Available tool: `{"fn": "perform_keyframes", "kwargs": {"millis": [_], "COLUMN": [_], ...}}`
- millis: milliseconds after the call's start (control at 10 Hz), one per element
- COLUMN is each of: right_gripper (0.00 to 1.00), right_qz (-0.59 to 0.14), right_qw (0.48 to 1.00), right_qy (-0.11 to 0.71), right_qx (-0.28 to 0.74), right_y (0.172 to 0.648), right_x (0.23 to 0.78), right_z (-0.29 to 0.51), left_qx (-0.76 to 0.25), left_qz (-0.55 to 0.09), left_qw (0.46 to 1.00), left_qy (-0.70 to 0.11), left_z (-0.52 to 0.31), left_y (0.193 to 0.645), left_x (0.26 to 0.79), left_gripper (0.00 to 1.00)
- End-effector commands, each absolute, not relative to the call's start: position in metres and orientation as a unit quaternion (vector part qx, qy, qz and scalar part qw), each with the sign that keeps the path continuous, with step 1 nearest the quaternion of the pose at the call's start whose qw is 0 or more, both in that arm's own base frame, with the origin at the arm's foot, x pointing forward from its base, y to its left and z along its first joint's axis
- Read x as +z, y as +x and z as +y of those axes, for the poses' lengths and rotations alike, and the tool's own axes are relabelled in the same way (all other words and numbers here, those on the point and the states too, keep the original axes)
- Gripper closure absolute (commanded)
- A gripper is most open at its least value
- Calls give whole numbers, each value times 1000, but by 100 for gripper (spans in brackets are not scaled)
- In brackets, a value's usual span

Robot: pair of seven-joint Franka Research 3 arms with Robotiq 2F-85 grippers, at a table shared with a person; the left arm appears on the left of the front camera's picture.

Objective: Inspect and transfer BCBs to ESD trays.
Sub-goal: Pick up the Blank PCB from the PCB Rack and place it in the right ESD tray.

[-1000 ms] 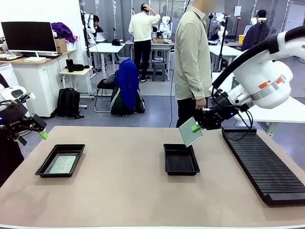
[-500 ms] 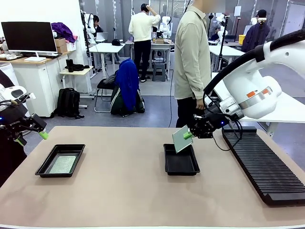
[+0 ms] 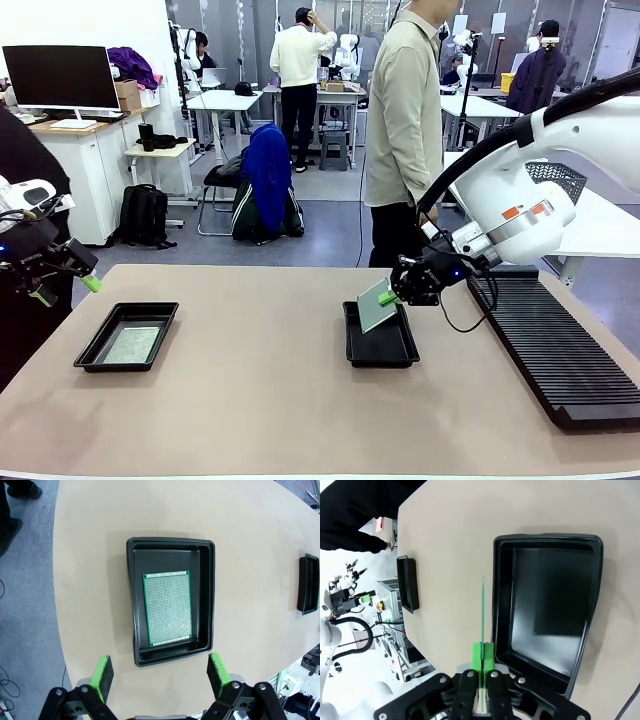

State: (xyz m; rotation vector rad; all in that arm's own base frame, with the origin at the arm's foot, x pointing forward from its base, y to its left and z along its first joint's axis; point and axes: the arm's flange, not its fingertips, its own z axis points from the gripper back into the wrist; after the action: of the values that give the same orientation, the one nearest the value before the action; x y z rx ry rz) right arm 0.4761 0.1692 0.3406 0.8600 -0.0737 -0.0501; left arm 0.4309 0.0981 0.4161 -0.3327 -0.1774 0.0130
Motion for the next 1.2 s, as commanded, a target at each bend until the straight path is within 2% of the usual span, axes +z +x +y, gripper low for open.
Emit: {"fn": "perform_keyframes", "kwargs": {"millis": [0, 500, 1100], "right_gripper": [98, 98, 98], "right_qz": [-54, -80, -74], "right_qw": [906, 904, 901], "right_qy": [419, 419, 427], "right_qx": [-30, -23, -23], "right_y": [479, 486, 492], "right_x": [327, 298, 273], "right_z": [177, 175, 173], "left_qx": [7, 7, 7], "left_qz": [-93, -93, -93], "left_qw": [982, 982, 982], "left_qy": [-166, -166, -166], "left_z": [99, 99, 99], "left_y": [432, 432, 432], "left_x": [415, 415, 415], "left_gripper": [0, 0, 0]}}
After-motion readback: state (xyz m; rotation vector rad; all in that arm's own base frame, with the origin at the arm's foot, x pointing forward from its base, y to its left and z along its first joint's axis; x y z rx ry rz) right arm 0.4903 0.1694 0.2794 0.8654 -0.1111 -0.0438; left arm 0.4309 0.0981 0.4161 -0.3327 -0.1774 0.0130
